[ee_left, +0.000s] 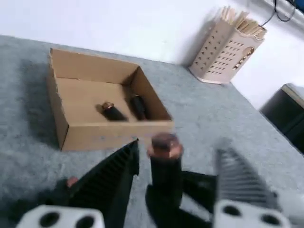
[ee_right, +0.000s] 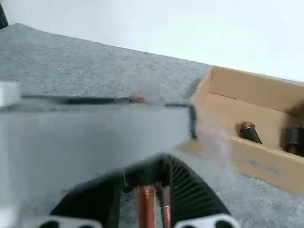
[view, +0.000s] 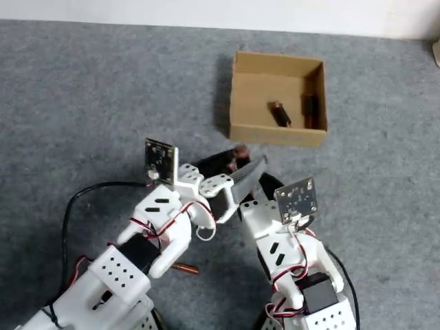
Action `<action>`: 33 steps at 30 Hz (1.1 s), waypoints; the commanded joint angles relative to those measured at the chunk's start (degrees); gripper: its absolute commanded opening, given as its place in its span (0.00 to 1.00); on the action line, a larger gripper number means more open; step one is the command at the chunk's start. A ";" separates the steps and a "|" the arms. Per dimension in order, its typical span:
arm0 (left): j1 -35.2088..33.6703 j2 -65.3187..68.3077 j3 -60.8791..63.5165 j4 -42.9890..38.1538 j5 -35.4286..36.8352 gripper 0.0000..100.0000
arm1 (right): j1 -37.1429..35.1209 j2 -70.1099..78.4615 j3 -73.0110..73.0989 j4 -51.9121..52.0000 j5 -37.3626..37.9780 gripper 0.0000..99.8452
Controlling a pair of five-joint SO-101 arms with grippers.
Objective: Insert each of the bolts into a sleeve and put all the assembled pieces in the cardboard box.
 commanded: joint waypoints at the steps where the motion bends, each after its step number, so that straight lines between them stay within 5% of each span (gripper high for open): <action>1: 2.15 -0.66 -3.12 4.40 0.00 0.30 | 1.45 -0.92 -3.12 -0.04 -0.62 0.00; 16: -1.54 -10.42 -4.35 10.02 0.00 0.27 | 2.42 -0.84 5.05 -6.20 -0.26 0.00; 22: -9.01 -23.96 -2.42 12.84 -0.09 0.00 | 4.62 -0.75 5.05 -6.29 -0.26 0.00; 24: -11.03 -25.27 -1.19 12.84 -0.09 0.03 | 4.79 -0.66 5.05 -6.29 -0.26 0.00; 33: -21.23 -14.37 -1.80 10.20 0.26 0.01 | 4.97 -0.13 4.44 -6.29 7.03 0.00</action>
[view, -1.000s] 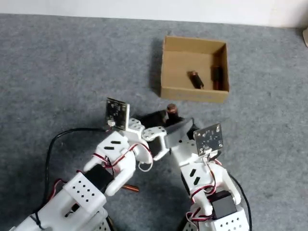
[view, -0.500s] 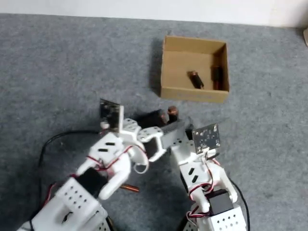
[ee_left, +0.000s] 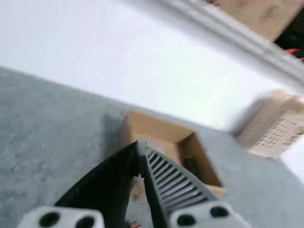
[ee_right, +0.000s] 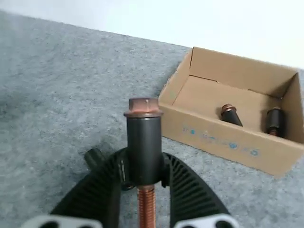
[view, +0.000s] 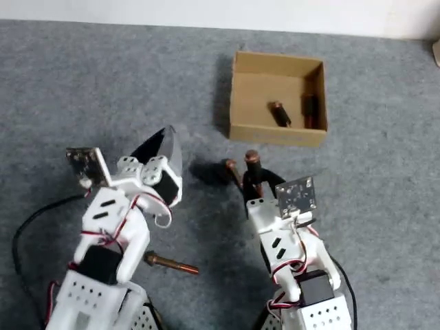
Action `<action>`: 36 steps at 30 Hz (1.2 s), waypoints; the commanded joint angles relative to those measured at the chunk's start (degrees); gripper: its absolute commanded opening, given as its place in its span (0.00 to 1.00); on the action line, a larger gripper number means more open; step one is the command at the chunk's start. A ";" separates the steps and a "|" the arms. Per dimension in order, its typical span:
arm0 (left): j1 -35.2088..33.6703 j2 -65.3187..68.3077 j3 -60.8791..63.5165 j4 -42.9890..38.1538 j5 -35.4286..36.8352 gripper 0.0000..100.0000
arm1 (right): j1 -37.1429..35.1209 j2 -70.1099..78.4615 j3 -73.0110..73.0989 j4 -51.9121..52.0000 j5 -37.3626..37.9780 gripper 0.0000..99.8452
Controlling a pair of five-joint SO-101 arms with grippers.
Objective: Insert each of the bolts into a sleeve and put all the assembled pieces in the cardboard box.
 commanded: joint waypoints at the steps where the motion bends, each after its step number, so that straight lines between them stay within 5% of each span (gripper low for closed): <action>1: -1.36 6.55 -1.98 -3.34 0.18 0.01 | 1.36 -0.13 -2.33 -2.68 2.99 0.00; 7: -3.65 19.03 -4.35 -10.02 0.26 0.01 | 7.96 11.38 -13.41 -6.90 2.90 0.00; 17: -6.11 26.68 -7.87 -10.11 0.26 0.01 | 10.07 72.75 -61.67 -8.57 3.16 0.00; 26: -6.02 30.29 -9.80 -10.11 0.26 0.01 | 13.32 121.45 -117.76 13.85 2.90 0.00; 36: -6.02 31.69 -10.33 -10.11 0.26 0.01 | 16.04 160.04 -163.47 25.54 2.90 0.00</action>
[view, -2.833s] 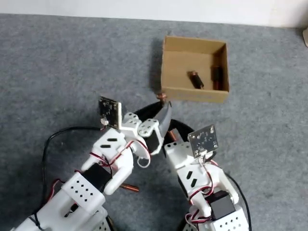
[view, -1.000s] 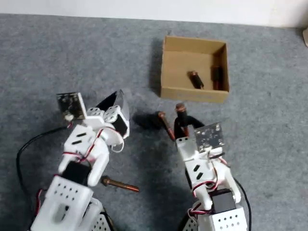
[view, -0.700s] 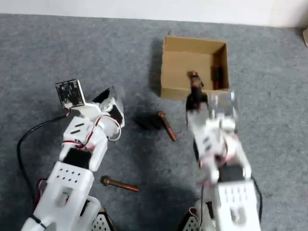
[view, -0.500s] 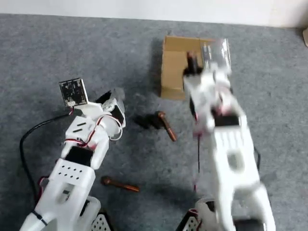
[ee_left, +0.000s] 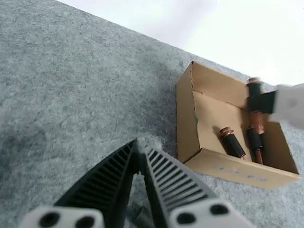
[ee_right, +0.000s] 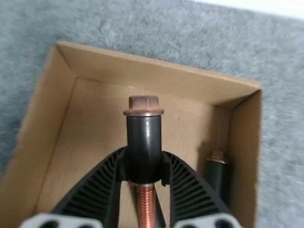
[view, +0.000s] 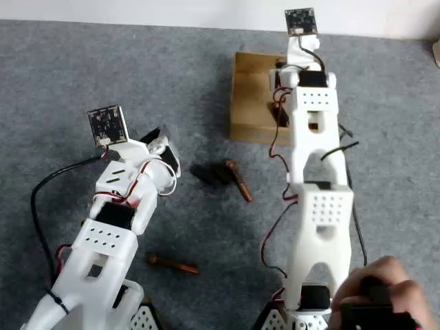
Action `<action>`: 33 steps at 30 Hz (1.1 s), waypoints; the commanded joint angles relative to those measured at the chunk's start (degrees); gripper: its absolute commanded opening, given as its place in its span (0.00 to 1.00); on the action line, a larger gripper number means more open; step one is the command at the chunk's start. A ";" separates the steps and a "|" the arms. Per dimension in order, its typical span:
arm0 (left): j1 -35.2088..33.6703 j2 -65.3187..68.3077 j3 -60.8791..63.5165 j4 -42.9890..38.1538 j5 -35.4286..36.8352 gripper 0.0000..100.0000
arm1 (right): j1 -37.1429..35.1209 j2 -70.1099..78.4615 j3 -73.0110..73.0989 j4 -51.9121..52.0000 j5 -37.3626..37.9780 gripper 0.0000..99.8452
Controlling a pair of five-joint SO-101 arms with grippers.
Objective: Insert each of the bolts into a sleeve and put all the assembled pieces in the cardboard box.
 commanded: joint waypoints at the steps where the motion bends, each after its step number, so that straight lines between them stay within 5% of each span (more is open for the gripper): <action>1: -0.31 0.04 -3.03 -1.14 0.35 0.01 | 0.40 8.04 -18.68 2.15 0.18 0.00; 10: -0.31 0.22 -3.03 -1.23 0.35 0.01 | 2.59 24.66 -39.25 10.15 0.53 0.00; 25: 0.66 0.22 -3.03 -1.23 0.00 0.01 | 7.87 28.62 -42.59 11.56 0.53 0.01; 33: 0.57 0.22 -3.03 -1.23 0.00 0.01 | 7.16 28.18 -43.03 17.19 0.53 0.28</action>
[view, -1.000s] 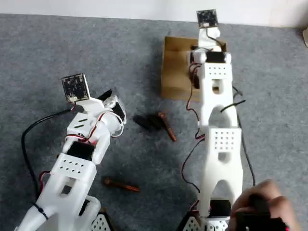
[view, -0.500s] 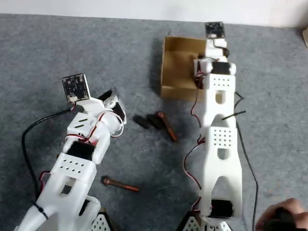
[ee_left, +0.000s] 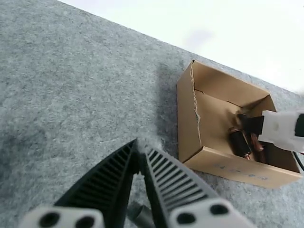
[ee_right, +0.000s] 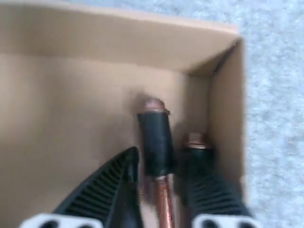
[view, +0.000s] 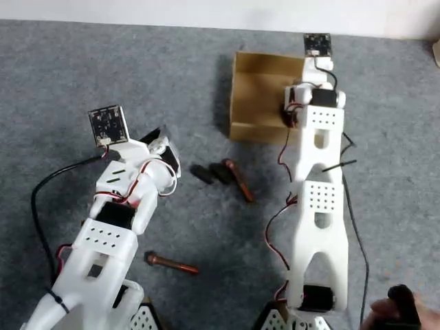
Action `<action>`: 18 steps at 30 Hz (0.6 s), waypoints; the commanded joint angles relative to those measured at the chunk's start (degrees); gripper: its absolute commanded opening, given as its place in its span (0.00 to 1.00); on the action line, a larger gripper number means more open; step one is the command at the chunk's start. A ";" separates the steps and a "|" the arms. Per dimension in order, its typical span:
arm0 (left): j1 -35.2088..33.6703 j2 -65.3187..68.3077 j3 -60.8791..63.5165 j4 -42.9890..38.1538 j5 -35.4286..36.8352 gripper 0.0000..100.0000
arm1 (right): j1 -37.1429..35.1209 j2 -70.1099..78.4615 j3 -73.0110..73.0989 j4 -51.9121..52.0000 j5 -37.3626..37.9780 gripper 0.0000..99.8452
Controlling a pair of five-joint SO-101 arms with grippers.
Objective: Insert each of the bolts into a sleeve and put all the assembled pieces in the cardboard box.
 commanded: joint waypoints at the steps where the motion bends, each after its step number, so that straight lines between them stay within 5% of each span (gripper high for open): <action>1: 0.48 -0.13 -3.03 -1.23 0.00 0.01 | 0.31 -1.45 -4.62 3.91 0.53 0.28; 18: 0.48 -0.13 -3.03 -1.23 -0.09 0.01 | -4.53 -31.78 -7.25 19.38 0.09 0.28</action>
